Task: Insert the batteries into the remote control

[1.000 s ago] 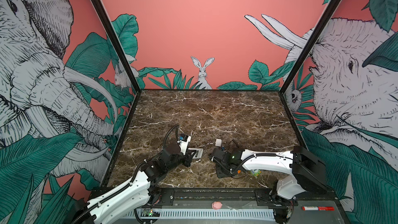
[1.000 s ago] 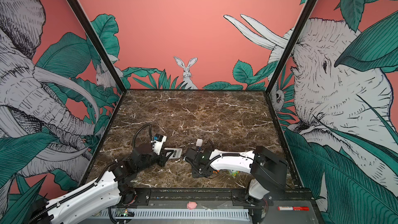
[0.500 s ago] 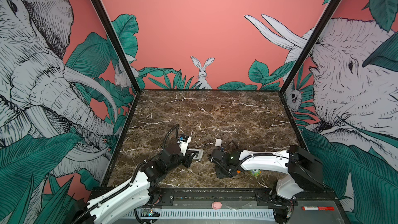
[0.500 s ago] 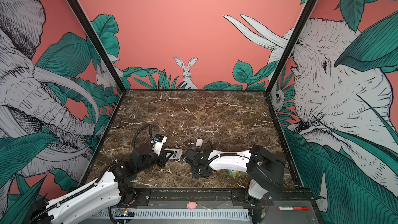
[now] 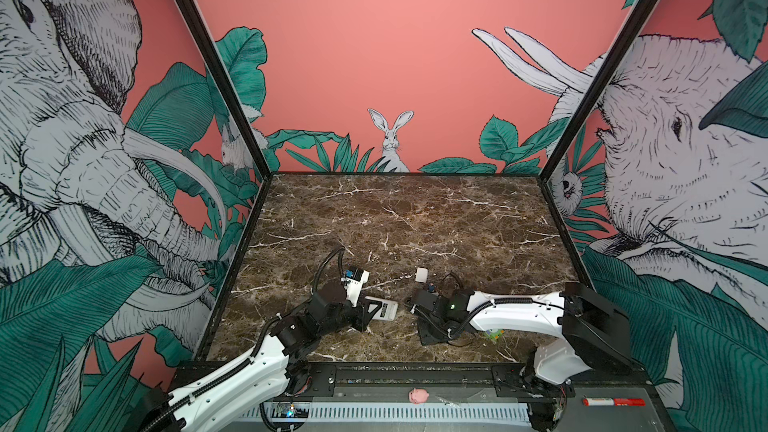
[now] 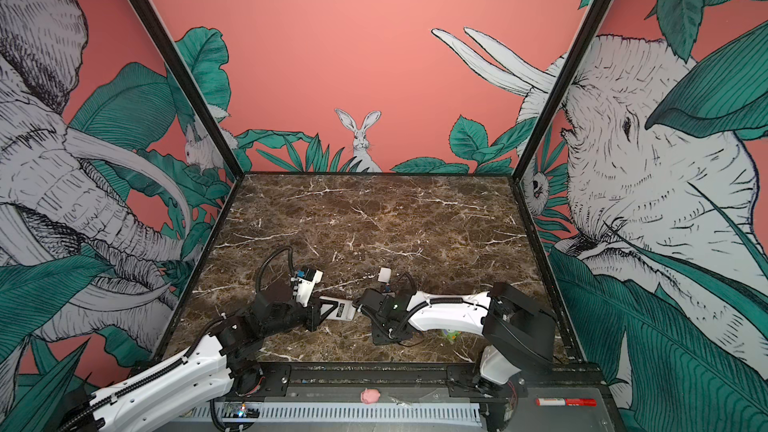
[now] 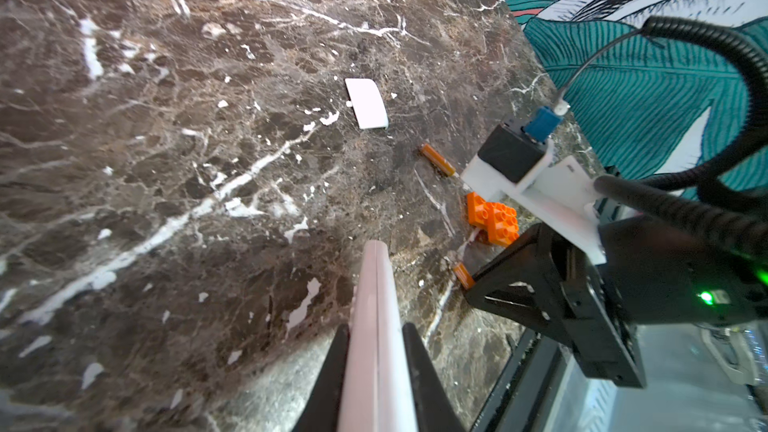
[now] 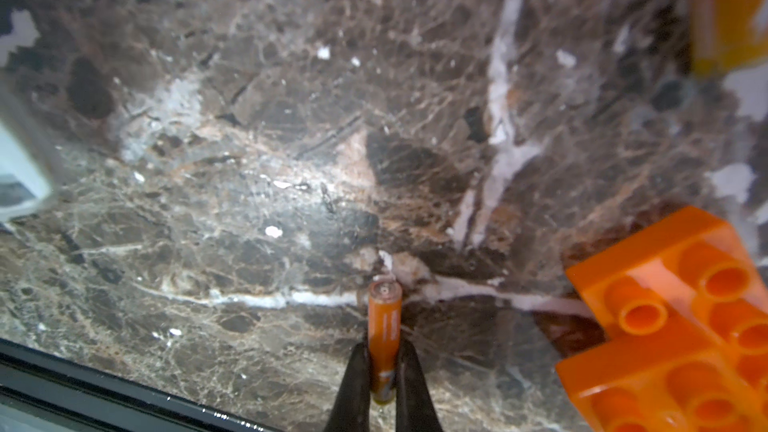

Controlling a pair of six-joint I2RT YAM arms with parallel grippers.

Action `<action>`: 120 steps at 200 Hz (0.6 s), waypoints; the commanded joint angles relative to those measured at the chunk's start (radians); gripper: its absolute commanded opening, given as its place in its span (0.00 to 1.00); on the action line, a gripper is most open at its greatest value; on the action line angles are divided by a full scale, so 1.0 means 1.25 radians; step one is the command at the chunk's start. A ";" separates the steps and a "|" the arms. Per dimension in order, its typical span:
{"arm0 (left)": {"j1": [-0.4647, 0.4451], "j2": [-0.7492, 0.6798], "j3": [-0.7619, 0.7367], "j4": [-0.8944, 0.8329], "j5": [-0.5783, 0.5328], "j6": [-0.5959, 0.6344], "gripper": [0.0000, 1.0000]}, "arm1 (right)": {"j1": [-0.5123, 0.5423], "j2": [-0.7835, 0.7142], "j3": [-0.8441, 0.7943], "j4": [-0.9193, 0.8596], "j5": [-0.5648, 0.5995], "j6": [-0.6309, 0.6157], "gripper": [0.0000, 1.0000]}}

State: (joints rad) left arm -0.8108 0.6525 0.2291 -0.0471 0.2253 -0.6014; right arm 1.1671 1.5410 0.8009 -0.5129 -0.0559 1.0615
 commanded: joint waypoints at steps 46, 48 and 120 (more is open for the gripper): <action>0.002 0.088 -0.027 0.165 0.032 -0.167 0.01 | -0.055 -0.019 -0.043 -0.051 0.057 -0.131 0.02; 0.003 0.092 -0.027 0.170 0.032 -0.171 0.01 | -0.056 -0.022 -0.043 -0.052 0.058 -0.137 0.02; -0.006 0.217 -0.022 0.212 -0.004 -0.199 0.04 | -0.112 -0.008 -0.021 -0.062 0.037 -0.315 0.02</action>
State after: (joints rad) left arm -0.8116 0.9009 0.2077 0.2001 0.2489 -0.8280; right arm 1.0470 1.5082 0.7780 -0.5465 -0.0334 0.7551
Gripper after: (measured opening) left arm 0.192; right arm 0.081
